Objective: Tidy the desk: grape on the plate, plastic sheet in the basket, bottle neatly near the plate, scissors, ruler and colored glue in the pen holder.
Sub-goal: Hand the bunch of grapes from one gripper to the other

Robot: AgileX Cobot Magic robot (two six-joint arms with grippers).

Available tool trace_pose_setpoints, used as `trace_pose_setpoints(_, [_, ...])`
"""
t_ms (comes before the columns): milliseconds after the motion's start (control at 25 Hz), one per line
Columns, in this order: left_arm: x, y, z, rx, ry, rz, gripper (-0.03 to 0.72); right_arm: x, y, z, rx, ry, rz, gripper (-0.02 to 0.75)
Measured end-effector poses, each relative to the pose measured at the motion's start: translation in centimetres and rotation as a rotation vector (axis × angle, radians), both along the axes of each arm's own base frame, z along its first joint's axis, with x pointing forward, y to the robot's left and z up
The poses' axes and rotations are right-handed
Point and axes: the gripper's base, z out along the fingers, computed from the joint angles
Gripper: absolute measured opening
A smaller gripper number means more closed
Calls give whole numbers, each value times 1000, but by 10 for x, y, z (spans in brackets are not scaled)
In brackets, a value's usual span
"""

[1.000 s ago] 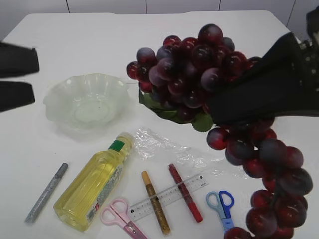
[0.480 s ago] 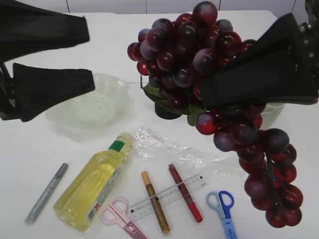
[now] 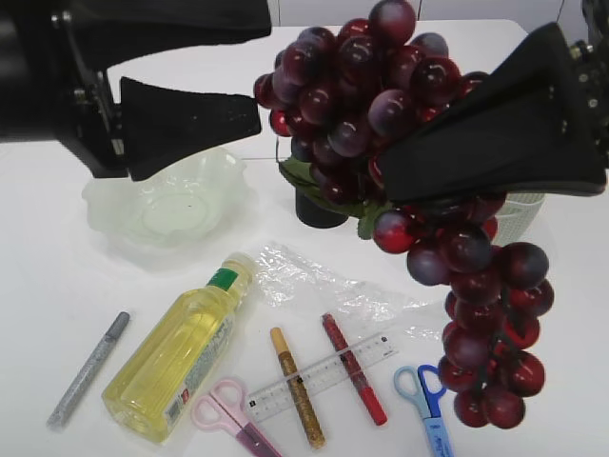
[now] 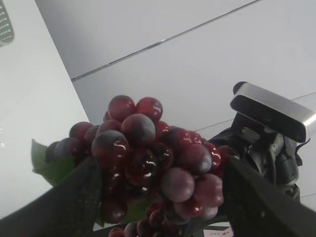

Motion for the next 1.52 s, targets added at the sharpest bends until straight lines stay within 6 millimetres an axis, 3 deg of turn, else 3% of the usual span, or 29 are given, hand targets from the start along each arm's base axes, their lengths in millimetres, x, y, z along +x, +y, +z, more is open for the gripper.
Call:
trace_pose_setpoints(320, [17, -26, -8, -21, 93, -104, 582, 0, 0, 0, 1, -3, 0, 78])
trace_pose_setpoints(920, [13, -29, -9, -33, 154, -171, 589, 1, -1, -1, -13, -17, -6, 78])
trace_pose_setpoints(1160, [10, -28, -18, 83, 74, -212, 589, 1, -1, 0, -10, -18, -8, 78])
trace_pose_setpoints(1520, [15, -22, -37, 356, -256, -229, 587, 2, 2, 13, 56, -15, -23, 78])
